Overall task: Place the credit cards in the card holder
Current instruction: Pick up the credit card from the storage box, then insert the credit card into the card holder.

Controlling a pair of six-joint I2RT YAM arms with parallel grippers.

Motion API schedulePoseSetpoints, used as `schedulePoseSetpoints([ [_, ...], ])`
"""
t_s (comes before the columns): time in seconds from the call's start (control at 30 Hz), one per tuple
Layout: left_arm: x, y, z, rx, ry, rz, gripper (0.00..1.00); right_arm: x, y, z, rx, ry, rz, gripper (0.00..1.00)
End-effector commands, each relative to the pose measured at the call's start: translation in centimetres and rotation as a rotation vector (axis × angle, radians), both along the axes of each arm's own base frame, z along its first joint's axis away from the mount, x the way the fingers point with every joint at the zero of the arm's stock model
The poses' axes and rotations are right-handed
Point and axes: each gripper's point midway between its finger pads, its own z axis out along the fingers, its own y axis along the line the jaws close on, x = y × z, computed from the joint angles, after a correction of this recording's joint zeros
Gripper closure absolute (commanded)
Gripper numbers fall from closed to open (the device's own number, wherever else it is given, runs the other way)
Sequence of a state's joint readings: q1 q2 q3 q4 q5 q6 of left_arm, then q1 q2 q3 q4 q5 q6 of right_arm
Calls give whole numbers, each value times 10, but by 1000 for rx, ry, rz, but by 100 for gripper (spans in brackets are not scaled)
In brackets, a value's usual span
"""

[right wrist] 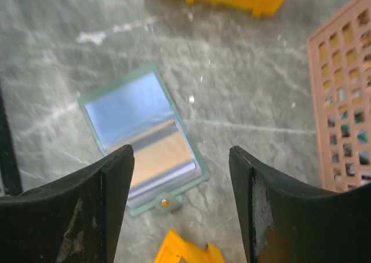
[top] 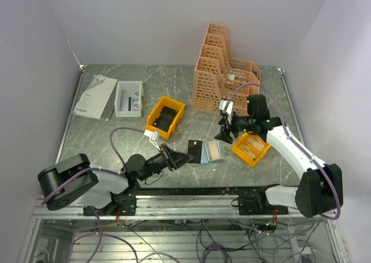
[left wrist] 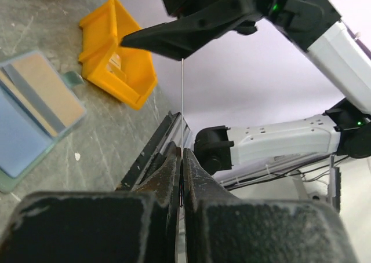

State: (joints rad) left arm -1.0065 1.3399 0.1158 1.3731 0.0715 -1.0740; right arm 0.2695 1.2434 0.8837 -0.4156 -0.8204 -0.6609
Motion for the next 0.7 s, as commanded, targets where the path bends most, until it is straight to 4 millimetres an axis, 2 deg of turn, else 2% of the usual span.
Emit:
schedulePoseSetpoints([
  [0.0, 11, 9, -16, 18, 140, 103, 93, 6, -22, -51, -203, -21, 9, 37],
  [0.1, 18, 13, -24, 32, 188, 156, 93, 10, -28, -73, -298, -54, 6, 38],
  [0.2, 23, 13, -29, 46, 196, 179, 93, 11, -33, -86, -350, -71, 21, 39],
  [0.33, 25, 6, -36, 79, 195, 170, 93, 2, -28, -96, -344, -38, 81, 57],
  [0.4, 27, 3, -40, 80, 200, 170, 93, -3, -22, -96, -323, -9, 102, 66],
  [0.43, 27, 2, -43, 80, 203, 170, 93, -3, -17, -92, -299, 2, 106, 67],
  [0.53, 29, -3, -46, 69, 207, 165, 93, -13, -4, -86, -226, 51, 139, 65],
  [0.6, 31, -7, -48, 61, 205, 163, 93, -20, 0, -91, -224, 71, 159, 55],
  [0.67, 33, -9, -50, 53, 211, 165, 93, -17, 0, -99, -257, 80, 132, 48],
])
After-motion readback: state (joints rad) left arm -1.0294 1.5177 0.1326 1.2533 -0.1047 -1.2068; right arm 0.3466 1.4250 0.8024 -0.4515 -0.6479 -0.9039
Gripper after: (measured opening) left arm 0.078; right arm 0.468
